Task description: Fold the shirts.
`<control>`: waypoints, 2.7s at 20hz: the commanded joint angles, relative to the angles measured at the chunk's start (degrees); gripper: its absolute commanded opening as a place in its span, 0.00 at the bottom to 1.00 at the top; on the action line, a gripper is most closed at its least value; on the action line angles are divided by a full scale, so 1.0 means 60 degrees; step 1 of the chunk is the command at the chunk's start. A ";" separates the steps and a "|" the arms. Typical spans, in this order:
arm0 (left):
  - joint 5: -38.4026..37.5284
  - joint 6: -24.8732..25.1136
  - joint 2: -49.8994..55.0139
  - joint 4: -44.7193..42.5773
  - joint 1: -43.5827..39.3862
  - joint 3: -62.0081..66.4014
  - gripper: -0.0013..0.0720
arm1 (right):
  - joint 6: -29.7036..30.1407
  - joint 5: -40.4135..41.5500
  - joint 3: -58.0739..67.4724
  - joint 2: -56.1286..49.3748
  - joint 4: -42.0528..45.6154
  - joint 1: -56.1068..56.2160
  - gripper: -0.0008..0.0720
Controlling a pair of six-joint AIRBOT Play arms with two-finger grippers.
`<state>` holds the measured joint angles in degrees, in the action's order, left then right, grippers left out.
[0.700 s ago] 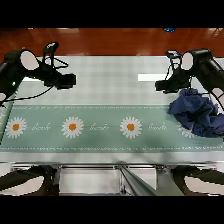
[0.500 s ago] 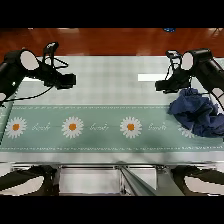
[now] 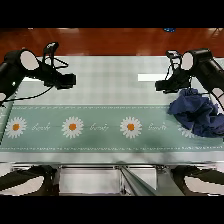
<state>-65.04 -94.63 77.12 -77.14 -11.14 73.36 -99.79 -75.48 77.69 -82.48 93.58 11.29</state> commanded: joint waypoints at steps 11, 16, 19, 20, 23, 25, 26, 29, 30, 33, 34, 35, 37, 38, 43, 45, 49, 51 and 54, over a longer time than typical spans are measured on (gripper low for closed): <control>0.0674 -0.0004 0.0186 0.0291 -0.0004 0.0007 0.04 | 0.0040 0.2623 -0.0004 -0.0004 0.0925 0.0011 0.06; -0.0936 0.0011 0.0215 -0.0375 0.0164 0.0015 0.71 | -0.0878 0.1770 0.0025 0.0208 0.4324 -0.0193 0.58; -0.1242 0.0408 -0.0663 -0.0718 0.0474 -0.0259 0.71 | -0.1242 0.1326 -0.0036 0.0940 0.4437 -0.1687 0.58; -0.0925 0.0404 -0.1166 -0.0718 0.0503 -0.0557 0.71 | -0.1501 0.1461 -0.0186 0.1275 0.4098 -0.2401 0.58; 0.0291 0.0408 -0.2674 0.0273 0.0342 -0.2149 0.71 | -0.1406 0.1953 -0.1249 0.2036 0.2871 -0.4441 0.58; 0.0918 0.0401 -0.3446 0.1016 -0.0138 -0.3595 0.71 | -0.0317 0.2208 -0.2189 0.2087 0.1581 -0.5446 0.58; 0.1235 0.0401 -0.3683 0.1158 -0.0448 -0.4237 0.71 | 0.0554 0.2357 -0.2656 0.2065 0.0772 -0.5785 0.58; 0.1712 0.0055 -0.3803 0.1162 -0.1169 -0.5391 0.71 | 0.1887 0.2714 -0.3748 0.1876 -0.0641 -0.6207 0.58; 0.1829 -0.0164 -0.3803 0.1158 -0.1286 -0.5530 0.71 | 0.1894 0.2761 -0.3840 0.1690 -0.0645 -0.6207 0.58; 0.2135 -0.0477 -0.3799 0.1384 -0.1643 -0.5606 0.71 | 0.2084 0.2765 -0.3836 0.0976 -0.1093 -0.6189 0.58; 0.2262 -0.0623 -0.3803 0.1417 -0.1818 -0.5603 0.71 | 0.2149 0.2820 -0.3836 0.0758 -0.1370 -0.6189 0.58; 0.2419 -0.0696 -0.3799 0.1443 -0.1967 -0.5603 0.71 | 0.2193 0.2856 -0.3836 0.0583 -0.1552 -0.6189 0.58; 0.2659 -0.0714 -0.3803 0.1526 -0.2080 -0.5603 0.71 | 0.2218 0.2918 -0.3836 0.0317 -0.1916 -0.6189 0.52; 0.2670 -0.0710 -0.3803 0.1577 -0.2073 -0.5595 0.71 | 0.2262 0.2918 -0.3832 0.0270 -0.2113 -0.6189 0.30; 0.2422 -0.0678 -0.4470 0.1082 -0.0423 -0.5592 0.71 | 0.3716 0.2550 -0.2714 0.1224 -0.4411 -0.6189 0.05; 0.2229 -0.0678 -0.5118 0.1115 0.0783 -0.5595 0.71 | 0.3810 0.2586 -0.1679 0.1989 -0.5235 -0.6189 0.05; 0.2080 -0.0586 -0.6200 0.1107 0.1752 -0.5599 0.71 | 0.4415 0.2612 0.0627 0.3253 -0.7541 -0.6062 0.05; 0.2036 -0.0561 -0.6291 0.1107 0.1657 -0.5599 0.71 | 0.4470 0.2663 0.1883 0.3668 -0.7515 -0.5373 0.05; 0.2014 -0.0557 -0.6284 0.1107 0.1599 -0.5599 0.71 | 0.4430 0.2765 0.3759 0.3763 -0.7300 -0.3883 0.05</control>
<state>-52.64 -98.26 40.34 -70.41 -2.11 39.77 -73.91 -59.79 90.41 -61.67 51.59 -18.22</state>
